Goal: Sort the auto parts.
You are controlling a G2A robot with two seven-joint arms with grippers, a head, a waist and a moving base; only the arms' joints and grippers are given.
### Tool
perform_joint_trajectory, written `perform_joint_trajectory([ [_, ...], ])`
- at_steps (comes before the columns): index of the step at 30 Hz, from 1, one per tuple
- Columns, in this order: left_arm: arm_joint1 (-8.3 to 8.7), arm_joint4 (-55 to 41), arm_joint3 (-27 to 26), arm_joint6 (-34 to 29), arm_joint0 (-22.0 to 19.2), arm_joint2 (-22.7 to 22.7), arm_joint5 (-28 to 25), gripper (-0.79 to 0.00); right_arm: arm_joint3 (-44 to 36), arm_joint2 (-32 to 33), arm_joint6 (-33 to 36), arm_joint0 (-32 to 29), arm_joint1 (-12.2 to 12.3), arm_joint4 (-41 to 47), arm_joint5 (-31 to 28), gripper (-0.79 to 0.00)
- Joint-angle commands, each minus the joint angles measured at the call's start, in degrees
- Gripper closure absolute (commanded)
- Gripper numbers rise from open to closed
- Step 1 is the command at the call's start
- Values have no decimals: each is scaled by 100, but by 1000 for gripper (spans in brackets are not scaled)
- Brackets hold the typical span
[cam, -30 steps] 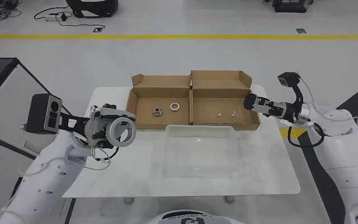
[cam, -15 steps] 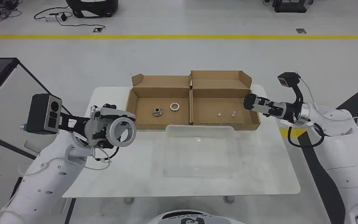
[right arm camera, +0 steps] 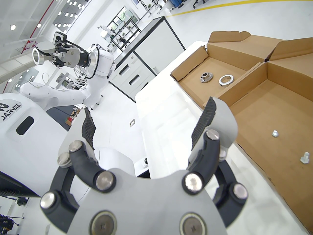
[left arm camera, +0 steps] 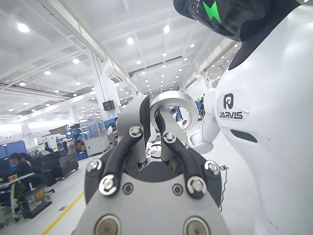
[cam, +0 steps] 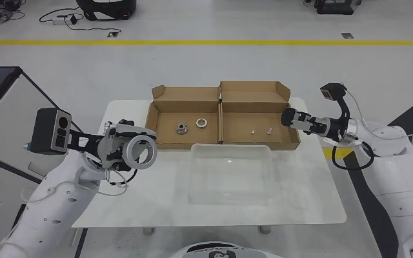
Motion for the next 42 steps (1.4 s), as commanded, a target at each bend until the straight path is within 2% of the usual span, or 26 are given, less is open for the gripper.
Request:
perform_joint_trajectory([
  [1,-19,-101,-89,-86,-4,50,0,0,0,0,0,0,0,0,0,-785],
  [9,-153,-1295,-405,5,107,89,0,0,0,0,0,0,0,0,0,-785],
  [13,-218,-1484,-518,4,120,75,0,0,0,0,0,0,0,0,0,-785],
  [22,-202,-670,-358,-104,117,105,0,0,0,0,0,0,0,0,0,-785],
  [26,-158,-77,-234,-602,84,-50,0,0,0,0,0,0,0,0,0,-785],
  [29,-153,92,-220,-729,139,-114,0,0,0,0,0,0,0,0,0,-785],
  [38,-222,-609,-347,-32,236,-100,0,0,0,0,0,0,0,0,0,-785],
  [42,-270,-1190,-469,4,221,-105,0,0,0,0,0,0,0,0,0,-785],
])
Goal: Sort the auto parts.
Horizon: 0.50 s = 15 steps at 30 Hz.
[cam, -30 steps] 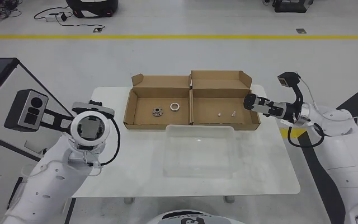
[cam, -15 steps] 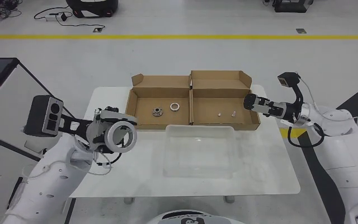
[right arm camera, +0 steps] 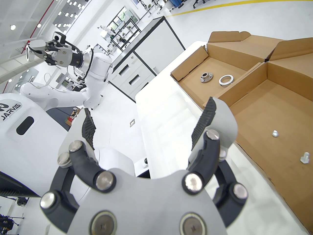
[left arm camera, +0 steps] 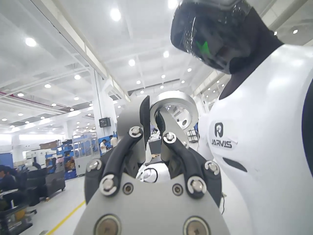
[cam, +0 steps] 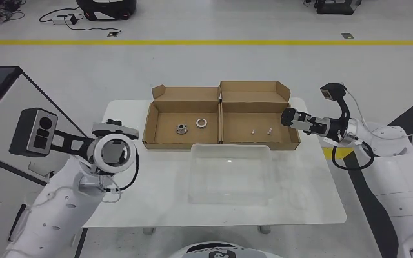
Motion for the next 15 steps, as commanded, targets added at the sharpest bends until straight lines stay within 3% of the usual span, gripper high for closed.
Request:
perform_joint_trajectory([
  [1,-23,-230,-55,-8,-11,-6,0,0,0,0,0,0,0,0,0,-785],
  [15,-37,353,103,-276,-20,-87,0,0,0,0,0,0,0,0,0,-785],
])
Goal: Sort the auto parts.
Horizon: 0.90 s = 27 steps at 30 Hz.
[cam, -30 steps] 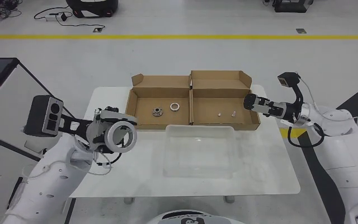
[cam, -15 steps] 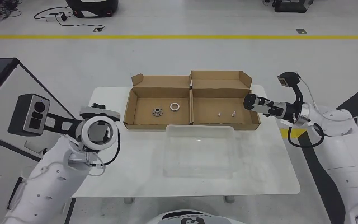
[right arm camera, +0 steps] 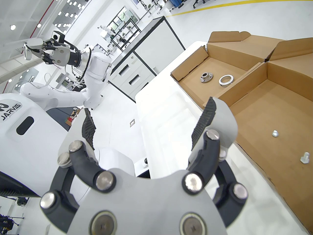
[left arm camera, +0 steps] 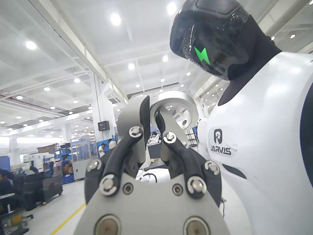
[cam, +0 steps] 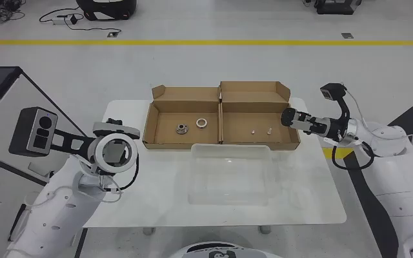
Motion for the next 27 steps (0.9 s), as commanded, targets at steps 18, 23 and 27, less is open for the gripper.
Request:
perform_joint_trajectory([
  [18,-15,29,107,-130,11,-88,0,0,0,0,0,0,0,0,0,-785],
  [23,-15,29,107,-130,11,-88,0,0,0,0,0,0,0,0,0,-785],
  [27,-39,-43,62,-461,-47,-16,190,0,0,0,0,0,0,0,0,-785],
])
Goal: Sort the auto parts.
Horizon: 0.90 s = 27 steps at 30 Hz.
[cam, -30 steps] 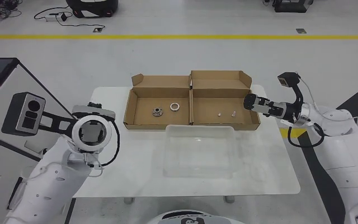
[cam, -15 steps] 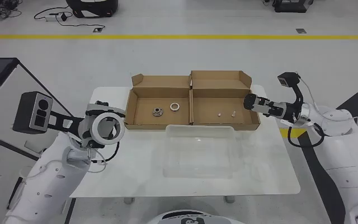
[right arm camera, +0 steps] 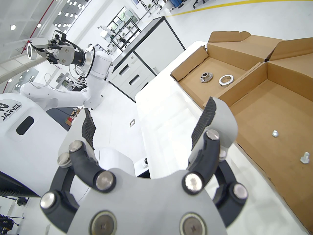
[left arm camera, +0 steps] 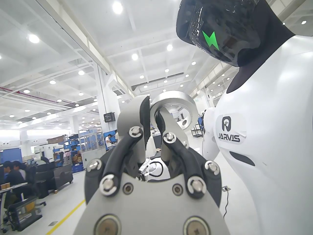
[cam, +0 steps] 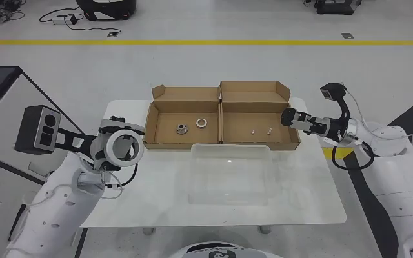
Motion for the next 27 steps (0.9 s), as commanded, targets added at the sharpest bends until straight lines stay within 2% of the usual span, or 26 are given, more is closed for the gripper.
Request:
perform_joint_trajectory([
  [1,-28,-164,2,-413,-109,133,162,0,0,0,0,0,0,0,0,-785],
  [6,-109,-640,323,-1603,-694,611,436,0,0,0,0,0,0,0,0,-785],
  [11,-165,-826,759,-2693,-1192,859,616,0,0,0,0,0,0,0,0,-785],
  [15,-242,-1012,1019,-3106,-1572,1012,818,0,0,0,0,0,0,0,0,-785],
  [22,-465,-1136,1792,-3891,-2636,1524,1085,0,0,0,0,0,0,0,0,-785],
  [27,-601,-638,2387,-4589,-3358,1818,1161,0,0,0,0,0,0,0,0,-785],
])
